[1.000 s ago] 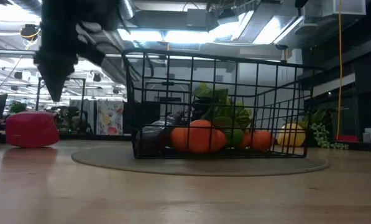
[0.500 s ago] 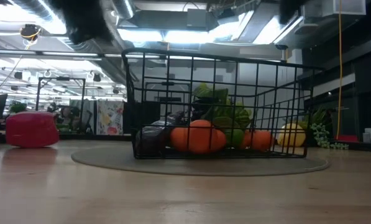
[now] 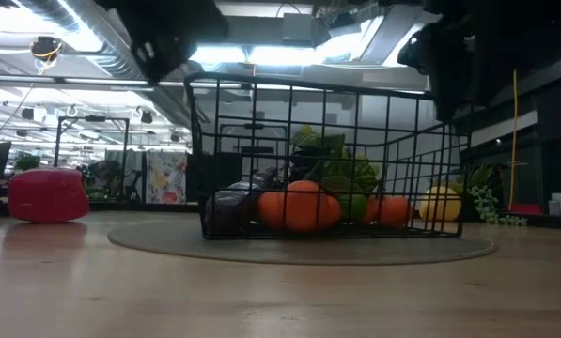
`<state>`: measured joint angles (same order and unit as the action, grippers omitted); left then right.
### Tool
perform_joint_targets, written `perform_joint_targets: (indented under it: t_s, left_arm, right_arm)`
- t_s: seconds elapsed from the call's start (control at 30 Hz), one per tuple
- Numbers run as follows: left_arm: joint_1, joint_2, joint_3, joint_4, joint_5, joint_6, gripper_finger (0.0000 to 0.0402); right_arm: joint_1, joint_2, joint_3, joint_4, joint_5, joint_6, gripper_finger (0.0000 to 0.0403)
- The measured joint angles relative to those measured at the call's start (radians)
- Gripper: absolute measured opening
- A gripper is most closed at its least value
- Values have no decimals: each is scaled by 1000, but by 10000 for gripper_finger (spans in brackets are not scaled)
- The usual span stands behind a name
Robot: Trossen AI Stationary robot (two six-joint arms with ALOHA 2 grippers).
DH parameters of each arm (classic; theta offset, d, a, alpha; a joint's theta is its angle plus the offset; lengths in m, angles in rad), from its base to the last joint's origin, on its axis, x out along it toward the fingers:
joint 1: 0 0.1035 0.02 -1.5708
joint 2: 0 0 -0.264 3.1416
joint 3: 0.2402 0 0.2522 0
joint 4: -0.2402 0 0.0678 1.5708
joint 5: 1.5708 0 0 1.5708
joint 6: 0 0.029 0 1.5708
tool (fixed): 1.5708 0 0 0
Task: Build produce basket
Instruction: Adjust the wire basket
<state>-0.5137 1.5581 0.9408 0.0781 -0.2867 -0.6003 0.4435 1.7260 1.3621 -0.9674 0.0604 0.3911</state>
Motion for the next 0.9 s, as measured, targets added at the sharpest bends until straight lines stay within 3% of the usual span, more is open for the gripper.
perform_joint_targets:
  t_s: [0.13, 0.37, 0.53, 0.7, 0.9]
  left_arm:
    - [21, 63, 33, -5, 16, 33, 0]
    - [85, 84, 39, -165, 11, 5, 0]
    - [115, 58, 38, -272, 0, 9, 0]
    - [137, 16, 37, -409, -109, 8, 0]
    - [183, -22, 38, -421, -124, 9, 0]
  right_arm:
    - [-27, 0, 0, 2, -6, -9, 216]
    - [-88, 9, 0, 38, 2, -50, 216]
    - [-109, 9, 0, 67, 2, -56, 216]
    - [-110, 9, 0, 80, 2, -57, 216]
    - [-110, 9, 0, 86, 55, -60, 216]
